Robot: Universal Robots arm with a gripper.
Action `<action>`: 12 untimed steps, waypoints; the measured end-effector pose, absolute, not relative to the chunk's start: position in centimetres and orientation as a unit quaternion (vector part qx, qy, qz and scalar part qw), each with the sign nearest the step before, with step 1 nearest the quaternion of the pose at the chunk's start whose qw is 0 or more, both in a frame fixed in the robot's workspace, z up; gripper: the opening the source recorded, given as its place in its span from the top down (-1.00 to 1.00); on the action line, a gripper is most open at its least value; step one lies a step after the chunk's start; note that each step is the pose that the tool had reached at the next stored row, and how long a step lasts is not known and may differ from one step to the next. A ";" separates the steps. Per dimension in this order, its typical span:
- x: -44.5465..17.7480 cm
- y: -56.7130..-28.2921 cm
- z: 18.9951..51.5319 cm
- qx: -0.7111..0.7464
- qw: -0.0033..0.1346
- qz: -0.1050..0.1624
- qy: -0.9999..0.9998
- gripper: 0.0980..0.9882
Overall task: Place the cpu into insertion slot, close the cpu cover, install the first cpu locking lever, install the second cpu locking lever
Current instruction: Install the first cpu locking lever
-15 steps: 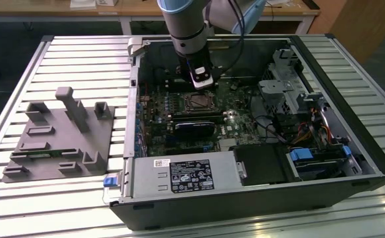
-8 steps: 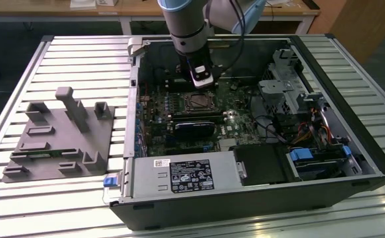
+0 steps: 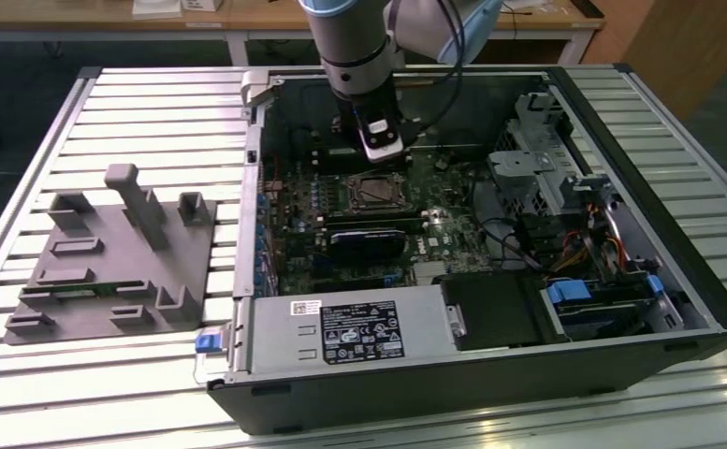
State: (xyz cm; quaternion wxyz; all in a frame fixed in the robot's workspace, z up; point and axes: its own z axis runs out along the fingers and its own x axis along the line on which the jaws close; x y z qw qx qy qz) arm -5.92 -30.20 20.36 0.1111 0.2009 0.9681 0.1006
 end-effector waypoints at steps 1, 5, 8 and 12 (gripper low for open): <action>-5.9 -30.2 20.4 0.201 0.111 0.102 0.968 0.98; -6.0 -30.1 20.4 0.201 0.110 0.106 0.968 0.98; -6.0 -30.1 20.3 0.201 0.110 0.106 0.968 0.98; -6.1 -30.0 20.2 0.202 0.110 0.106 0.967 0.98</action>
